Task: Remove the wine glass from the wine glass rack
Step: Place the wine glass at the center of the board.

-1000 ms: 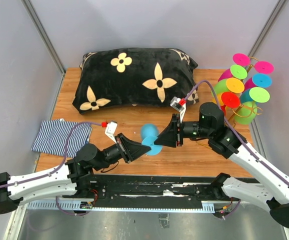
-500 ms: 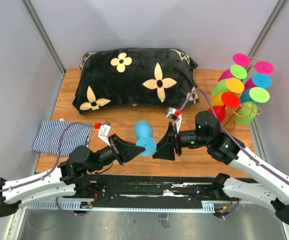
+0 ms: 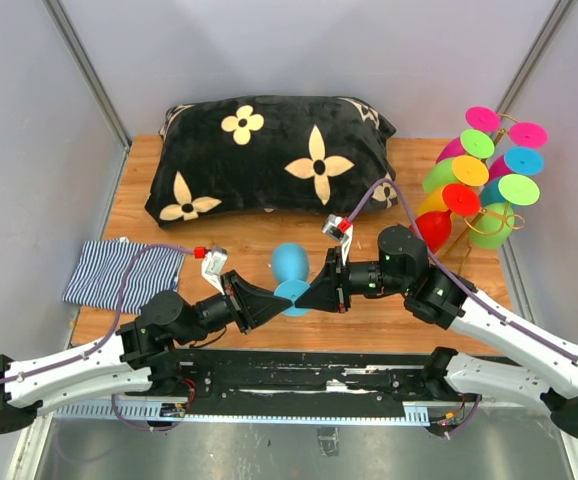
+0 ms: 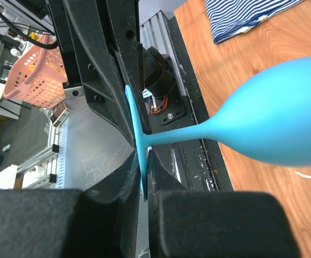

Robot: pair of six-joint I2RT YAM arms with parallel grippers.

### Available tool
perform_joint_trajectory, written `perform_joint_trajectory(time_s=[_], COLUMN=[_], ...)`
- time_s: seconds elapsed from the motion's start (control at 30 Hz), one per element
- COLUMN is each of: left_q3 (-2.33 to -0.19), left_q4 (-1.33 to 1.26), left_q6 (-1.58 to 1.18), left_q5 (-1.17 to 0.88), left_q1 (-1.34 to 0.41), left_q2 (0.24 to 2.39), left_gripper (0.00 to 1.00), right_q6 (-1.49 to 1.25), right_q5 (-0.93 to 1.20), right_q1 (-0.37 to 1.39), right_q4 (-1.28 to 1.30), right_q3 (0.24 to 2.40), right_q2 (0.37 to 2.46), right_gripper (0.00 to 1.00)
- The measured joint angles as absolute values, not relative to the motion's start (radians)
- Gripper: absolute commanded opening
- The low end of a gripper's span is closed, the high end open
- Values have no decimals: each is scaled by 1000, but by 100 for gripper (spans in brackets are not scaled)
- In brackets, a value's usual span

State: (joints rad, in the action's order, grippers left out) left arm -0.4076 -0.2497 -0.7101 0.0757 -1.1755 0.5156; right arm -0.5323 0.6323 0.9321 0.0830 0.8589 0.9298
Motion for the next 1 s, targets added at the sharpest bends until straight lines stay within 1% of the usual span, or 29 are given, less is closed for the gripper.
perform_joint_trajectory(time_s=[0.03,0.1,0.13,0.2,0.23,0.27,0.3,0.43,0.53,0.6,0.67,0.77,0.87,1.0], left_q3=[-408,-410,-410,-413,-415,-417,-421,-443,-477,-504,-533,-582,-608,-612], left_q4=[-245,-239,-239,-236,-233,-231,-228,-194,-126,-71,2,141,244,308], left_q6=[-709,-707,-706,-706,-705,-704,-702,-698,-693,-689,-689,-697,-701,-701], left_q5=[75,68,64,60,57,54,50,62,101,126,167,241,297,333], left_q1=[-1176,-1176,-1176,-1176,-1176,-1176,-1176,-1176,-1176,-1176,-1176,-1176,-1175,-1175], left_q2=[512,510,510,510,510,510,510,513,514,513,512,514,512,485], left_gripper=[1,1,1,0,0,4,14,62,87,99,100,100,100,100], right_q6=[-536,-541,-541,-541,-540,-538,-537,-506,-445,-366,-252,-48,247,534], right_q5=[634,641,646,655,659,665,670,685,698,685,652,601,614,622], right_q1=[932,932,932,932,932,932,932,941,970,982,982,982,986,1014], right_q4=[76,62,57,54,52,49,49,36,39,65,88,92,111,124], right_q3=[854,841,837,836,836,836,836,827,808,805,786,697,578,464], right_q2=[928,920,918,918,917,916,914,904,887,874,844,776,722,691], right_gripper=[8,9,8,1,1,1,1,1,1,1,1,1,1,1])
